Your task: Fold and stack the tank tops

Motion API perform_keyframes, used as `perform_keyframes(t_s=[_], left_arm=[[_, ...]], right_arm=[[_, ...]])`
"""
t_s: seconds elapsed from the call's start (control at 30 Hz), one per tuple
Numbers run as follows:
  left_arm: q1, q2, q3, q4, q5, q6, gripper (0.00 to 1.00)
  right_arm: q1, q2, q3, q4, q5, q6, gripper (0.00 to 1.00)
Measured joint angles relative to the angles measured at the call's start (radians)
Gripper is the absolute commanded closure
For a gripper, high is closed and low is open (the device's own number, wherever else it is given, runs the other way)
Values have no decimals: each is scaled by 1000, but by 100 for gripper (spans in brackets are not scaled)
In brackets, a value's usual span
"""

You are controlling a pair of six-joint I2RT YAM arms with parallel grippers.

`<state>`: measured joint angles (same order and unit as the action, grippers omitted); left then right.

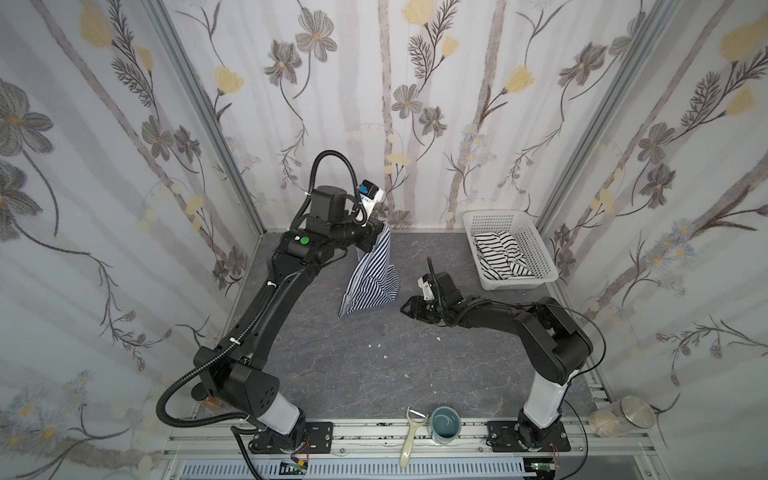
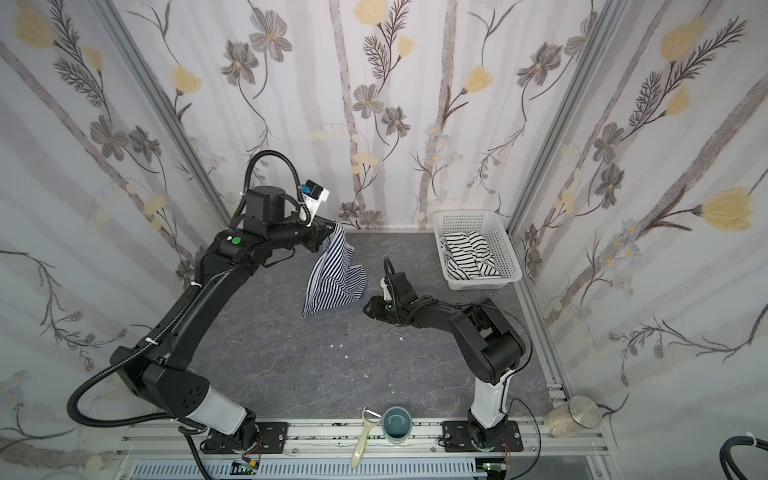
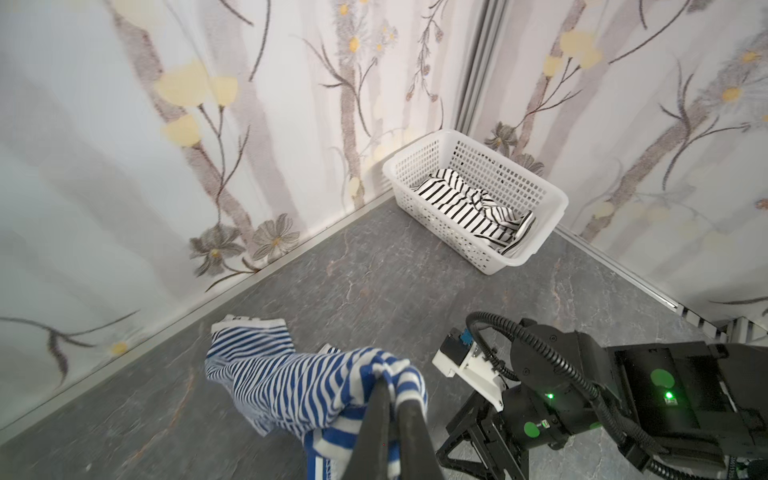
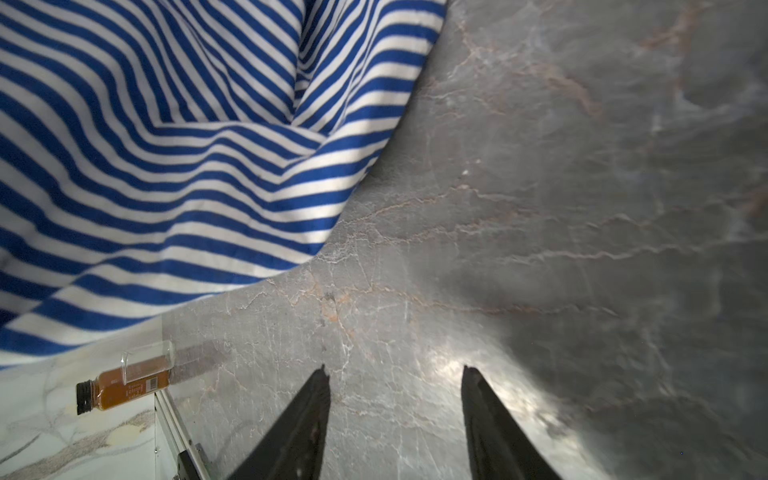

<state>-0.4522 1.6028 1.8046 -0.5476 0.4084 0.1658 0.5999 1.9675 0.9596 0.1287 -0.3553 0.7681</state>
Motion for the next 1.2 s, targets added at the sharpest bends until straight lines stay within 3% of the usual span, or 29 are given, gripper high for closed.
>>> perform_keyframes(t_s=[0.2,0.37,0.47,0.7,0.83,1.0,1.2], left_arm=[[-147,175,304,-51,-49,10,100],[-137,178,406,-44,-120,12,100],[-74,97,255,-23,-145,13,100],[66,-147,-349,-2,-172,27,100],[142,-252,-578,60,-183,36,100],[185,-271,-733,132,-189,52,100],[220,-232,-684,181,-150,51,100]], right_arm=[[-44,-124,-121,17,38,9,47],[-54,-215,-155,-5,87,6,46],[-56,-270,-166,-34,131,-6,45],[-84,-360,-190,-143,259,-37,45],[-72,-360,-190,-181,262,-45,46],[33,-342,-161,-190,234,-67,46],[87,-214,-72,-227,234,-72,47]])
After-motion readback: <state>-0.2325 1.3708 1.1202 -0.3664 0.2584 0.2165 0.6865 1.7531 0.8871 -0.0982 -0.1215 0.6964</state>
